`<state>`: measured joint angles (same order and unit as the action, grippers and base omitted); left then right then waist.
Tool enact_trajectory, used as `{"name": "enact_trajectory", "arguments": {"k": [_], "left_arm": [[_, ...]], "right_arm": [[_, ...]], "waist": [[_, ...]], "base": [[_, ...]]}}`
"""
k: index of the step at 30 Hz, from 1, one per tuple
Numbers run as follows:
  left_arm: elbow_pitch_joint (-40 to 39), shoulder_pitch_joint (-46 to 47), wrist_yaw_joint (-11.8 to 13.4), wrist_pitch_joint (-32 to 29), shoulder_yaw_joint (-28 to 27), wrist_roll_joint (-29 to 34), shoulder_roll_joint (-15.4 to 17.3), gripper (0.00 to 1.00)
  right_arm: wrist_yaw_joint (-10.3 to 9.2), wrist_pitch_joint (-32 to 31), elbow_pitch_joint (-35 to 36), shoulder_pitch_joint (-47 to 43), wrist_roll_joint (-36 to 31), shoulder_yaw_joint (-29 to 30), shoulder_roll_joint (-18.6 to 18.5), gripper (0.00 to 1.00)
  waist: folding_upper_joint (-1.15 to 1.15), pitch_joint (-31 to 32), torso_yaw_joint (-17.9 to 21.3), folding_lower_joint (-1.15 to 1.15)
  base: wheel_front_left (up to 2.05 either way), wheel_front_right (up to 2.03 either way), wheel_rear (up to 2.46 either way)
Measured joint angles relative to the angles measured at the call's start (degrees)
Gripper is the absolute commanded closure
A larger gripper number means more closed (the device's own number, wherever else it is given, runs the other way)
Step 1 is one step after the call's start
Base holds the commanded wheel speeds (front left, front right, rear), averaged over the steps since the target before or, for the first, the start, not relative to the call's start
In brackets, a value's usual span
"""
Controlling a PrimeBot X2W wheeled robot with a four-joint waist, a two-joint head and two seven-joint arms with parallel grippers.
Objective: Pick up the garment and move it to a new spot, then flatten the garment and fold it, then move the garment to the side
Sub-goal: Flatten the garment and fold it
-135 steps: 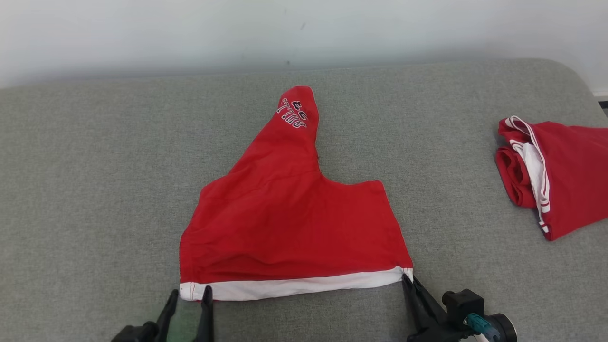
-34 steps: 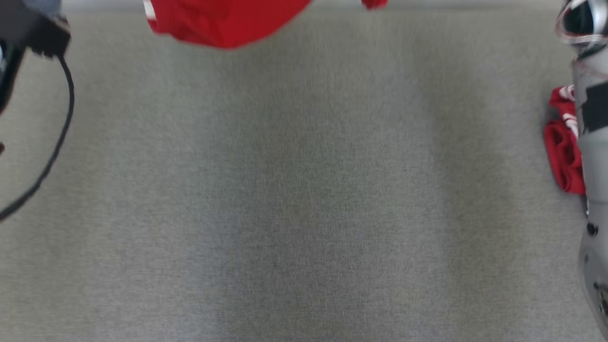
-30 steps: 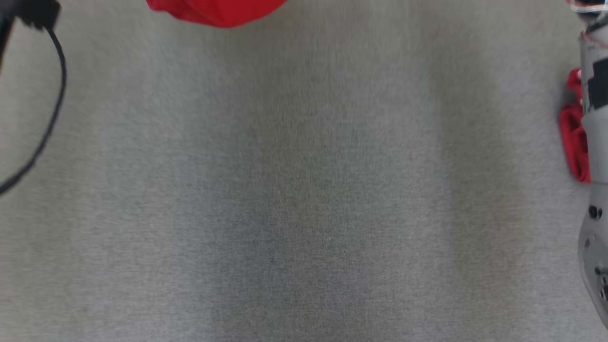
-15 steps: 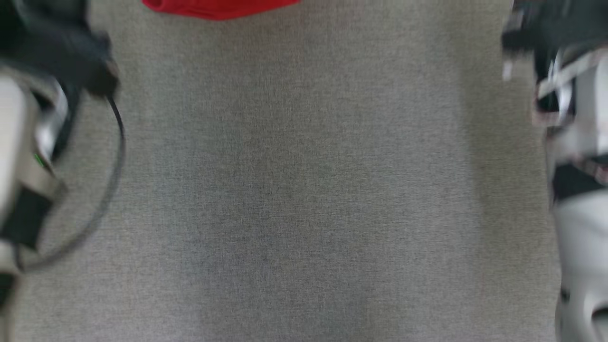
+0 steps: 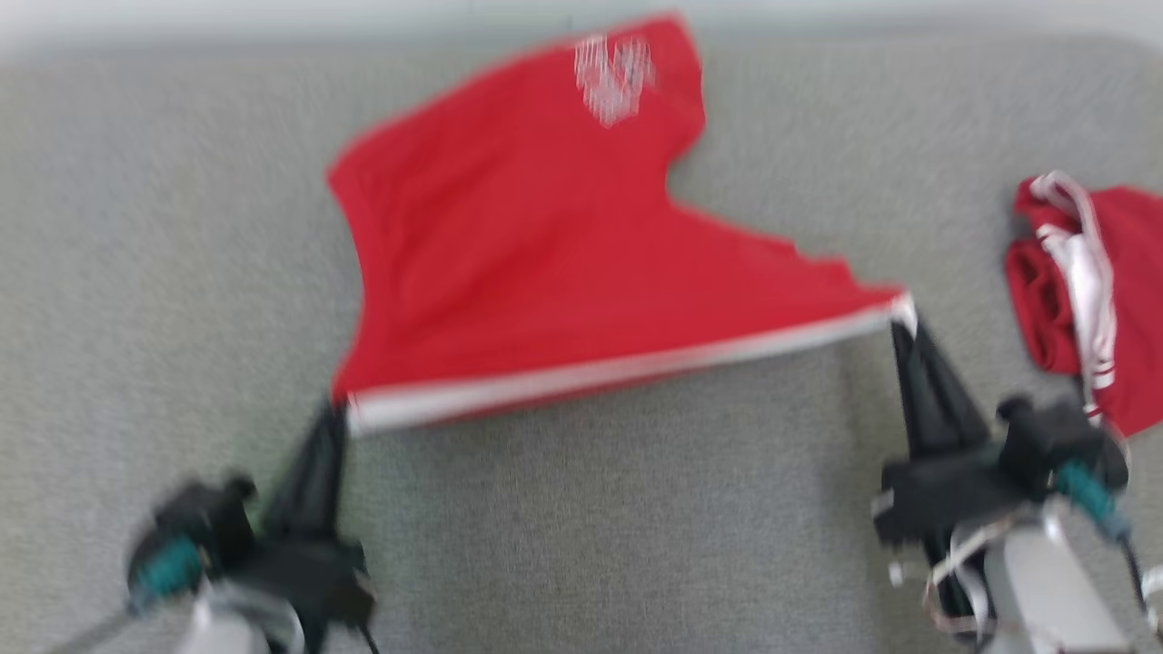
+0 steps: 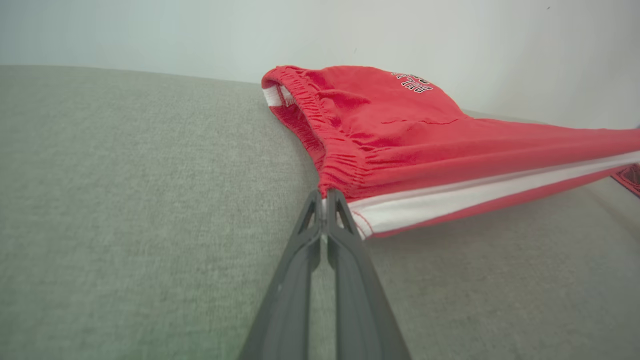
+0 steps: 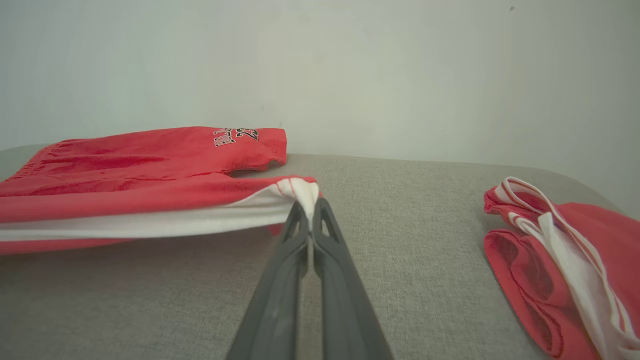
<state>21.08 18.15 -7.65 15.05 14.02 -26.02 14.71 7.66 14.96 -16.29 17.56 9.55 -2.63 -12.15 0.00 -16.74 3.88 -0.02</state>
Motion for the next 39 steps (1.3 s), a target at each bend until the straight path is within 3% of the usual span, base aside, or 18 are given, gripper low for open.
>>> {"name": "enact_trajectory", "arguments": {"k": [5,15,26,32,39], "left_arm": [[1.7,-8.7,0.0,0.0,-0.9,0.4,-3.5,1.0],[3.6,-17.1,-0.3,0.0,-1.3,0.7,-6.2,1.0],[3.1,-23.7,-0.4,0.0,-2.7,1.3,-9.1,1.0],[0.2,-22.4,-0.2,0.0,-2.2,1.8,-8.7,1.0],[-3.5,-12.0,0.0,0.0,-2.2,2.4,-8.2,1.0]], "right_arm": [[0.05,0.0,-0.7,-7.5,-0.2,1.6,1.9,1.0],[0.15,0.0,-1.2,-16.6,-1.7,3.6,2.9,1.0],[0.23,-0.1,-2.6,-23.6,-2.3,5.5,3.6,1.0],[0.14,0.0,-1.3,-20.9,-2.0,5.2,3.8,1.0],[-0.02,0.0,-4.0,-8.0,-1.8,5.2,3.1,1.0]], "waist": [[0.0,6.0,-0.1,-0.01],[-0.01,14.5,-0.5,0.0],[-0.01,18.8,-0.8,0.01],[0.0,17.4,-1.7,0.02],[0.01,13.1,-3.3,0.03]], "base": [[0.0,0.0,0.0],[0.0,0.0,0.0],[0.0,0.0,0.0],[0.0,0.0,0.0],[0.0,0.0,0.0]]}}
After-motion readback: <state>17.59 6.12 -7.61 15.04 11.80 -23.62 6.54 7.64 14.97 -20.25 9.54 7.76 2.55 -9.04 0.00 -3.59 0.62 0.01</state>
